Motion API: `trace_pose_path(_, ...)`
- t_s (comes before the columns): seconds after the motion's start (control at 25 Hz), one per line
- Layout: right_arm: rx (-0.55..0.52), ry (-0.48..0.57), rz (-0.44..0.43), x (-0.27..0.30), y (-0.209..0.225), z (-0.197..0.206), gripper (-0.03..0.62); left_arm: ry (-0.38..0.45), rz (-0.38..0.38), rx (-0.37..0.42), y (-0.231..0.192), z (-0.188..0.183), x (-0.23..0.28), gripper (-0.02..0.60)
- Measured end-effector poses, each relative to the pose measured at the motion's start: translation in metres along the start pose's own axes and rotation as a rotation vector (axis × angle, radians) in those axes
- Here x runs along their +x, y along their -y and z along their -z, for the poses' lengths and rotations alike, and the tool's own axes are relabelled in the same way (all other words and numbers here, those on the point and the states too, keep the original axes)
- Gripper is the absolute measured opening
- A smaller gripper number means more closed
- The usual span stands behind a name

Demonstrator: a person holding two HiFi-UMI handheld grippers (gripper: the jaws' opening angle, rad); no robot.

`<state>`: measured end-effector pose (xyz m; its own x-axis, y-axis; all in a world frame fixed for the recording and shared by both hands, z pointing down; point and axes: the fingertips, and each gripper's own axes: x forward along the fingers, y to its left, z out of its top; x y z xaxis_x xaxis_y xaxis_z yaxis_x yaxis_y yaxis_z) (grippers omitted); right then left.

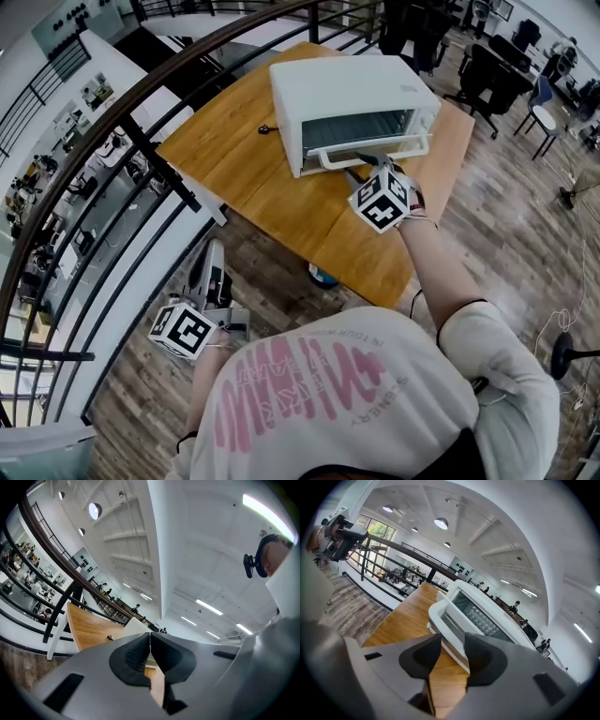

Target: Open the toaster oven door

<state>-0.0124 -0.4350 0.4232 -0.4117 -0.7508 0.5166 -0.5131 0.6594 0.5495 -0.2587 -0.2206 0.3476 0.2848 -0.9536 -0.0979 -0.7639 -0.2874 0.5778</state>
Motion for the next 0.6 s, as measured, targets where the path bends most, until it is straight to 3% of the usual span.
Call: trace_pose_path(0.6,-0.049,0.066,0.086,-0.015,-0.022,0.019,0.153,-0.024,0.009,0.006,0.009,0.007,-0.003,0.023)
